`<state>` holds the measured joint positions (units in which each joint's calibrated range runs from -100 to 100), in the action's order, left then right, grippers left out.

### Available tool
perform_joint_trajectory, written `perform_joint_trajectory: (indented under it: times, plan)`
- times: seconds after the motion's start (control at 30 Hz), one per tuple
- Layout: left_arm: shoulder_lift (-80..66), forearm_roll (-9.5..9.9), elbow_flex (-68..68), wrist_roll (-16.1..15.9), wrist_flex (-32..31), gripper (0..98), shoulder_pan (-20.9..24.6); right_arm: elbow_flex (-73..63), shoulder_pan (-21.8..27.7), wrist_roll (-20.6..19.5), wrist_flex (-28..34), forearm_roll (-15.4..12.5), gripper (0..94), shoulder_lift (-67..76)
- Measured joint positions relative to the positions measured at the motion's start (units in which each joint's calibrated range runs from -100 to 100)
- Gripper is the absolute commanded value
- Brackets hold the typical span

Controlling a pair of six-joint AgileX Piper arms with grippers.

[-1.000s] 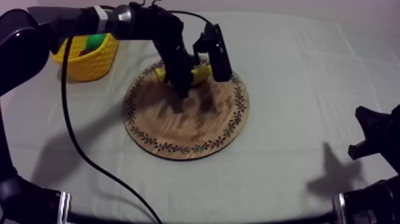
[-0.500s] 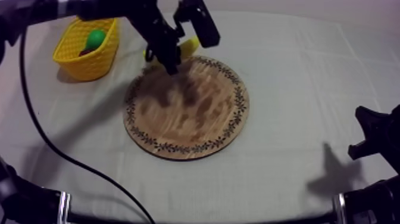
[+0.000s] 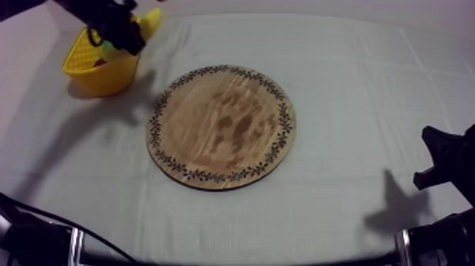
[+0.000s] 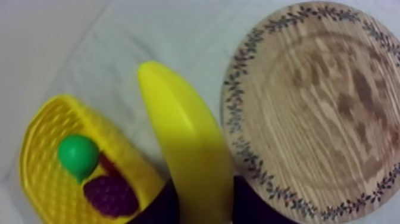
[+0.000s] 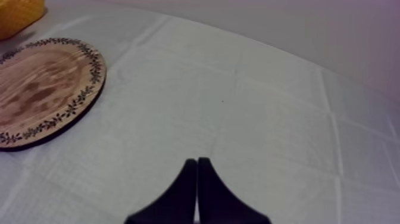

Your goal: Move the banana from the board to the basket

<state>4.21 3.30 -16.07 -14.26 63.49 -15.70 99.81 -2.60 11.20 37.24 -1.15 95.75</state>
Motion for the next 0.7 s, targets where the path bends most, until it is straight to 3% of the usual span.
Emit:
perform_joint_trajectory:
  times: [0.23, 0.7]
  plan:
    - [-10.08, 0.42, -0.02, 3.37, 6.24, 20.4, 4.4, 0.0, 0.0, 0.0, 0.0, 0.0, 0.3, 0.0]
    - [-8.82, 3.05, 12.71, 9.6, 7.9, 16.2, 8.66, 0.0, 0.0, 0.0, 0.0, 0.0, 0.3, 0.0]
